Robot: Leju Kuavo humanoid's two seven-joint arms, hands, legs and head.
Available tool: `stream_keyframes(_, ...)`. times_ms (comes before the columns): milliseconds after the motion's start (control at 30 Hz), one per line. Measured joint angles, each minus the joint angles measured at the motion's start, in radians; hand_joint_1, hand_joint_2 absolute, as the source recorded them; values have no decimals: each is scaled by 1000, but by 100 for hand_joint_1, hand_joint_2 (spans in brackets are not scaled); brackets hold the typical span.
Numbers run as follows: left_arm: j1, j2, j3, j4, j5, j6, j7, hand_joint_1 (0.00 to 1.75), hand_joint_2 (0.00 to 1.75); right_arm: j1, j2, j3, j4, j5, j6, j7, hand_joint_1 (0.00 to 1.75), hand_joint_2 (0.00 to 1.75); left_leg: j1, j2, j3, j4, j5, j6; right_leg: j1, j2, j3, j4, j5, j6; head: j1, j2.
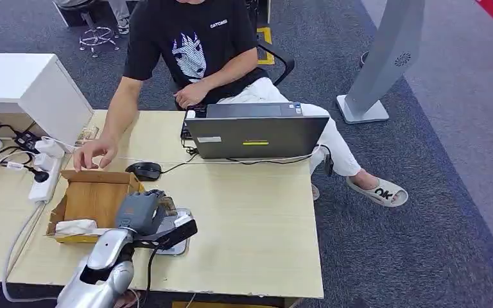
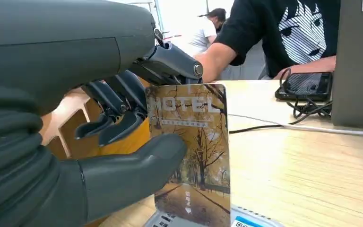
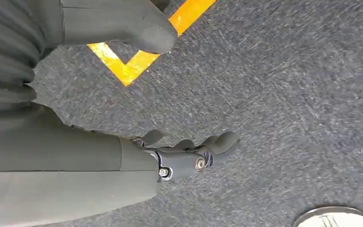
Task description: Pass the card to the sensor for recognition and then transmit it.
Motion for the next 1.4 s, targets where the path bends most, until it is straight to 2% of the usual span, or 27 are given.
stream_keyframes(333, 17, 2, 1, -3, 6, 51, -5, 175, 175, 5, 0, 0, -6, -2, 0, -7, 0, 175, 0, 0, 0, 0, 0, 0, 0, 0, 0, 0, 0, 0, 0, 0)
stream_keyframes(433, 17, 2, 7, -38, 9, 114, -14, 175, 175, 5, 0, 0, -7, -15, 0, -15, 0, 175, 0, 0, 0, 0, 0, 0, 0, 0, 0, 0, 0, 0, 0, 0)
stream_keyframes(567, 16, 10, 58, -148, 84, 228, -59, 175, 175, 10, 0, 0, -16, -12, 0, -14, 0, 175, 0, 0, 0, 0, 0, 0, 0, 0, 0, 0, 0, 0, 0, 0)
stream_keyframes(733, 18, 19, 101, -218, 100, 251, -73, 175, 175, 13, 0, 0, -23, -12, 0, -14, 0, 175, 0, 0, -1, 0, 0, 0, 0, 0, 0, 0, 0, 0, 0, 0)
stream_keyframes(833, 18, 22, 126, -253, 99, 315, -95, 175, 175, 14, 0, 0, -26, -4, 0, -14, 0, 175, 0, 0, -1, 0, 0, 0, 0, 0, 0, 0, 0, 0, 0, 0)
stream_keyframes(1000, 10, 33, 189, -314, -17, 381, -75, 175, 175, 17, 0, 0, -35, 14, 0, -14, 0, 175, 0, 0, -1, 0, 0, 0, 0, 0, 0, 0, 0, 0, 0, 0)
stream_keyframes(1100, 9, 34, 242, -327, -229, 469, -8, 175, 175, 18, 0, 0, -40, 43, 0, 4, 0, 175, 0, 0, -1, 0, 0, 0, 0, 0, 0, 0, 0, 0, 0, 0)
stream_keyframes(1267, 9, 48, 325, -327, -281, 483, 23, 175, 175, 18, 0, 0, -45, 61, 0, 18, 0, 175, 0, 0, -1, 0, 0, 0, 0, 0, 0, 0, 0, 0, 0, 0)
stream_keyframes(1400, -1, 50, 368, -317, -287, 466, 36, 175, 175, 18, 0, 0, -46, 66, 0, 32, 0, 175, 0, 0, -1, 0, 0, 0, 0, 0, 0, 0, 0, 0, 0, 0)
